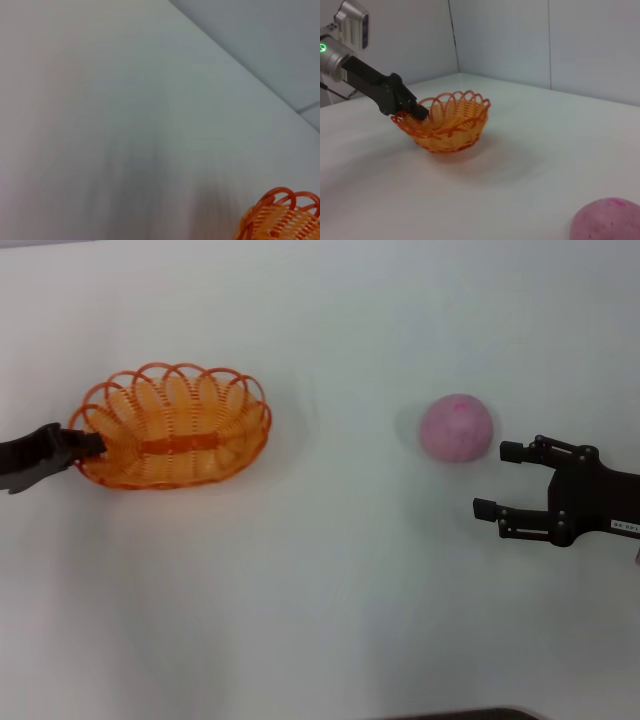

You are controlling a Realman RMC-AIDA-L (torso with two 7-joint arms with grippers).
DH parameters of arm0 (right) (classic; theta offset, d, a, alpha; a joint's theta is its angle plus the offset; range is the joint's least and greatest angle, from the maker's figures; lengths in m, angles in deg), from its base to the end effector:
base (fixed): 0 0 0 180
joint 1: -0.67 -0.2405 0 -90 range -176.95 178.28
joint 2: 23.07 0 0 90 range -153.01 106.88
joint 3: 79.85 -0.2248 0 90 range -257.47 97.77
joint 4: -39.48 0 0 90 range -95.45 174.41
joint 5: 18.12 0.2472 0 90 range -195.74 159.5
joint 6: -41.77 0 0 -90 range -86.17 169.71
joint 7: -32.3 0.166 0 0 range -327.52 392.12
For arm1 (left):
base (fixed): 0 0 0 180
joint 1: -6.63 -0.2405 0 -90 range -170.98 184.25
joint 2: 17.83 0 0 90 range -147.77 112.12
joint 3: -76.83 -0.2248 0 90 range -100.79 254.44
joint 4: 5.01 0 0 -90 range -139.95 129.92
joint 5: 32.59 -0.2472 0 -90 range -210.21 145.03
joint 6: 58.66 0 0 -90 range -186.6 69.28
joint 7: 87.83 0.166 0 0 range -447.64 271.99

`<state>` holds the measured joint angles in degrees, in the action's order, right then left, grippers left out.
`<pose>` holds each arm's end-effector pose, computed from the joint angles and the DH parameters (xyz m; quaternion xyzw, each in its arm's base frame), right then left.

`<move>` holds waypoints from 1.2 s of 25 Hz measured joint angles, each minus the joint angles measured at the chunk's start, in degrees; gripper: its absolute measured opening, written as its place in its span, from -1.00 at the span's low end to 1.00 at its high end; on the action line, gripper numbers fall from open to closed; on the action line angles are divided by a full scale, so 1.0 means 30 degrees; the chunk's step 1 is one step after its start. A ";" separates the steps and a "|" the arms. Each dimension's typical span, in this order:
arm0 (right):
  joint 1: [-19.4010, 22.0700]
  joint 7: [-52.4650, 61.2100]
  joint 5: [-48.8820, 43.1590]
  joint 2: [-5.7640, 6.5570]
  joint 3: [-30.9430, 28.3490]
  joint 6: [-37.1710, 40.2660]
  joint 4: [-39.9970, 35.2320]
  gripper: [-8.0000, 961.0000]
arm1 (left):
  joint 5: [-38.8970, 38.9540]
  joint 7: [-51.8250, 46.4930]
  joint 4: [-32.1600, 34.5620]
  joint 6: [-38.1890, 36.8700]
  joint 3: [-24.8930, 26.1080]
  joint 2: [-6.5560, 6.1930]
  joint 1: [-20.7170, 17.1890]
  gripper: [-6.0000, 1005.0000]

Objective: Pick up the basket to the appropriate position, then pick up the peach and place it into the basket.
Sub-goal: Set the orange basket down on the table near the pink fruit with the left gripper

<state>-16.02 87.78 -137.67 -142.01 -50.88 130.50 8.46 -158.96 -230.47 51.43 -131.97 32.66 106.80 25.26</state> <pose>0.3511 0.2670 -0.0086 -0.9300 0.2071 0.2076 0.2216 -0.3180 0.3465 0.0163 -0.6857 -0.6727 -0.1892 0.2036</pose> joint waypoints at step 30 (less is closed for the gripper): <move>-0.0394 0.0081 -0.0032 -0.0108 0.0010 -0.0484 0.0000 0.86 | 0.0552 0.0253 0.0750 0.0753 -0.2114 0.0000 -0.1576 -0.82</move>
<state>-17.20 88.02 -137.77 -142.33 -50.85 129.05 8.46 -157.30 -229.72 53.68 -129.72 26.32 106.80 20.53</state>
